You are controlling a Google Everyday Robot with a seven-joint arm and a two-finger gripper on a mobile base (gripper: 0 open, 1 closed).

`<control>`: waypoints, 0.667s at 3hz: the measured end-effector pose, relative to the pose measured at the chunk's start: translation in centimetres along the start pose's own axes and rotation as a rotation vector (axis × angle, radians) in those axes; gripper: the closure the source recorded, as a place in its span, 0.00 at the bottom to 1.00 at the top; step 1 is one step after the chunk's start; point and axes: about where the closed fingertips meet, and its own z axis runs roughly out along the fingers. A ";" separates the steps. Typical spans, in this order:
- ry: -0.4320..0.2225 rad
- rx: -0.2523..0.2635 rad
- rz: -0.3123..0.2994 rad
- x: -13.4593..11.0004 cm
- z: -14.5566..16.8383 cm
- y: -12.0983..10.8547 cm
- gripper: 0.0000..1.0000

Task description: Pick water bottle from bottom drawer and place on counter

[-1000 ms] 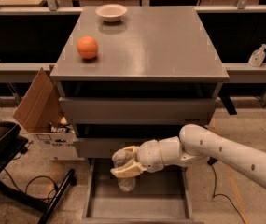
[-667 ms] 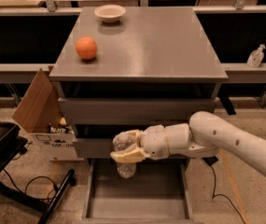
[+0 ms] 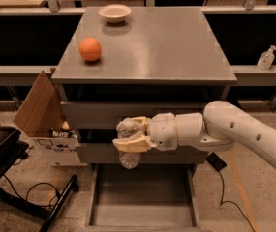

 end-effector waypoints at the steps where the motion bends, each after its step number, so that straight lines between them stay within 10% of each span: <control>1: -0.045 0.010 0.029 -4.2 -1.7 -0.6 1.00; 2: -0.088 0.081 0.065 -10.3 -5.6 -2.5 1.00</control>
Offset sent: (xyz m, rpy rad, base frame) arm 0.0686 -0.0885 0.2138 0.1423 0.0629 -0.2446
